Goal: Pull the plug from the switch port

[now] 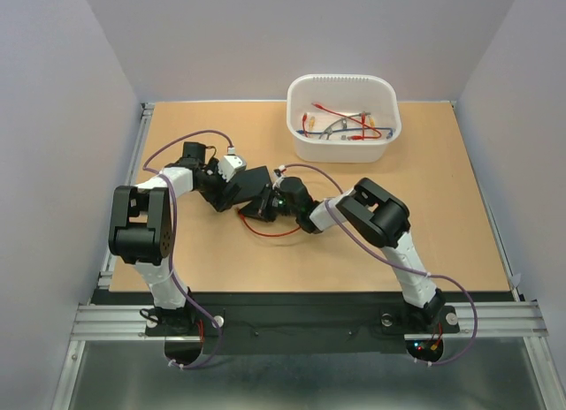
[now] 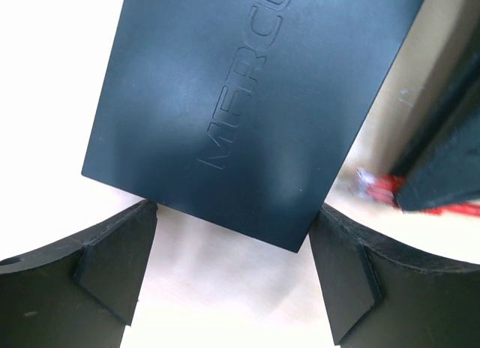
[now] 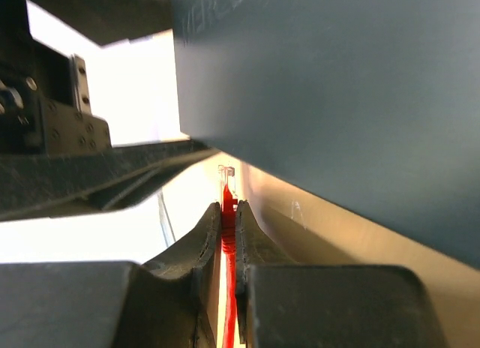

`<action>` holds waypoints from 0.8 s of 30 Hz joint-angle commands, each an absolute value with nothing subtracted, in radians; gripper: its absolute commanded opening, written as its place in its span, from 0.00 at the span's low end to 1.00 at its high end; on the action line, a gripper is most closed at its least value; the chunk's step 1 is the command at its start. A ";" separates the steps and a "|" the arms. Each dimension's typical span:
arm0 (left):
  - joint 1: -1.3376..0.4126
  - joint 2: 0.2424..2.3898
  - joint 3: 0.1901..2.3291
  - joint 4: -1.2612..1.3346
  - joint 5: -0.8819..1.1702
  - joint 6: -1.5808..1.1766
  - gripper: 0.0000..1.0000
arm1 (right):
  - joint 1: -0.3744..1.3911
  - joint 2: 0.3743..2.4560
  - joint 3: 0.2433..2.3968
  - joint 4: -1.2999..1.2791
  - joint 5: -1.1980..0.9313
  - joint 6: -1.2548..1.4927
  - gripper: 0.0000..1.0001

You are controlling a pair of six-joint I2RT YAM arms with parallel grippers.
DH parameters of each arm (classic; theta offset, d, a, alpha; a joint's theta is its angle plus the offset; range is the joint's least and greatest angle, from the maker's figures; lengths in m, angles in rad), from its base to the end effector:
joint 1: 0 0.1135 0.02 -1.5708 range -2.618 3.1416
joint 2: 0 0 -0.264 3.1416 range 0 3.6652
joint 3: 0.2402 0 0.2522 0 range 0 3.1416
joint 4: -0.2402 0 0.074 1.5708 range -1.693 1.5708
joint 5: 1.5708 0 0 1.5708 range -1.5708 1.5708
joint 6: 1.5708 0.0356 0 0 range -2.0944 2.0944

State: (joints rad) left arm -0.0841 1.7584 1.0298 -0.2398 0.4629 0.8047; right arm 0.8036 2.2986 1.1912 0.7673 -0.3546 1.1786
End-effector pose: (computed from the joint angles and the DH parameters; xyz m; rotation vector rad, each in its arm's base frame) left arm 0.3494 -0.0454 0.1673 1.1957 2.1006 -0.2676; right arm 0.3104 0.3397 0.0825 0.1399 2.2718 1.5571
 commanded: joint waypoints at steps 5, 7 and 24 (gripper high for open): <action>-0.091 1.760 1.031 -0.181 0.449 0.787 0.91 | 0.785 2.295 1.114 0.425 -0.410 1.002 0.00; -0.090 1.750 1.031 -0.201 0.462 0.801 0.91 | 0.784 2.257 1.097 0.405 -0.393 0.954 0.00; -0.087 1.663 1.097 -0.373 0.609 0.810 0.92 | 0.788 1.623 1.149 0.262 -0.324 0.703 0.00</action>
